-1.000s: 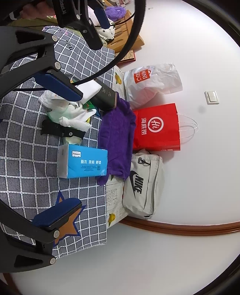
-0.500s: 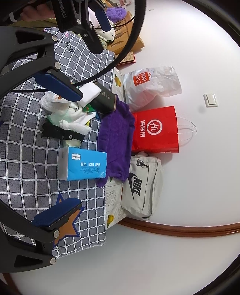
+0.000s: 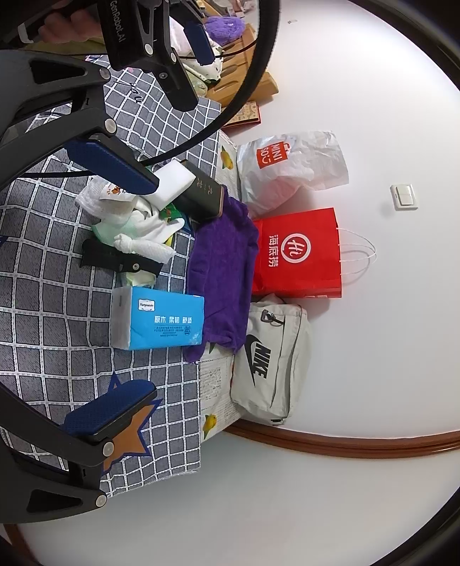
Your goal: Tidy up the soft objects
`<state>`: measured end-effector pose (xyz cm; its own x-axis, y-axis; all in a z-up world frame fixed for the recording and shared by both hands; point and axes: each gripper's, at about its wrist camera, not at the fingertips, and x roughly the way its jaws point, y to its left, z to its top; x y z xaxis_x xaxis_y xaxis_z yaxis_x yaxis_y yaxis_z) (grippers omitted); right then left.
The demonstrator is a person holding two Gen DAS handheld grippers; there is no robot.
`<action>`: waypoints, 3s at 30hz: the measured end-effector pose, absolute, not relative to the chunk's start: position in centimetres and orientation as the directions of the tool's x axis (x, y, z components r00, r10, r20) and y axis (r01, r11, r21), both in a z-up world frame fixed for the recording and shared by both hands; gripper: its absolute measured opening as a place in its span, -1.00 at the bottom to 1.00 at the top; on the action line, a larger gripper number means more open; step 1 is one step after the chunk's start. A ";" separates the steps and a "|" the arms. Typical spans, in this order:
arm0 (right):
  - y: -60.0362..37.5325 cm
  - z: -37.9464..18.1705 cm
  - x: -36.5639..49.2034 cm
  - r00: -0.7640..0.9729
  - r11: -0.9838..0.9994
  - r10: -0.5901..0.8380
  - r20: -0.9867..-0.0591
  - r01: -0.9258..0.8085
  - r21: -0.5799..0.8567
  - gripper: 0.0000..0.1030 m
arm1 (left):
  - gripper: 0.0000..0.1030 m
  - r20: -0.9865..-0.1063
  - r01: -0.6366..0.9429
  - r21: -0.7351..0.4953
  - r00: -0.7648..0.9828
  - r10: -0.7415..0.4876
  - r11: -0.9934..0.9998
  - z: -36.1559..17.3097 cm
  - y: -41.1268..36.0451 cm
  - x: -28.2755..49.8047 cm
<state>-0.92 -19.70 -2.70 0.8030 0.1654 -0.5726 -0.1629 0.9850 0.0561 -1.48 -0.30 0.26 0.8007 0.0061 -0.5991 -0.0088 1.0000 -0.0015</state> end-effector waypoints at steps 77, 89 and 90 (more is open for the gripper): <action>-13.6 -18.1 10.3 0.544 0.903 0.393 -0.741 -0.380 0.200 -0.54 | 0.99 -0.779 -0.132 -0.141 0.626 -0.027 0.981 -13.1 8.0 7.3; -16.3 -15.9 9.2 0.548 0.885 0.441 -0.710 -0.396 0.245 -0.57 | 0.99 -0.814 -0.064 -0.248 0.554 -0.173 0.967 -14.3 4.8 11.7; -16.5 -15.8 9.2 0.550 0.886 0.440 -0.710 -0.395 0.243 -0.57 | 0.99 -0.817 -0.068 -0.260 0.547 -0.182 0.963 -14.5 4.7 12.1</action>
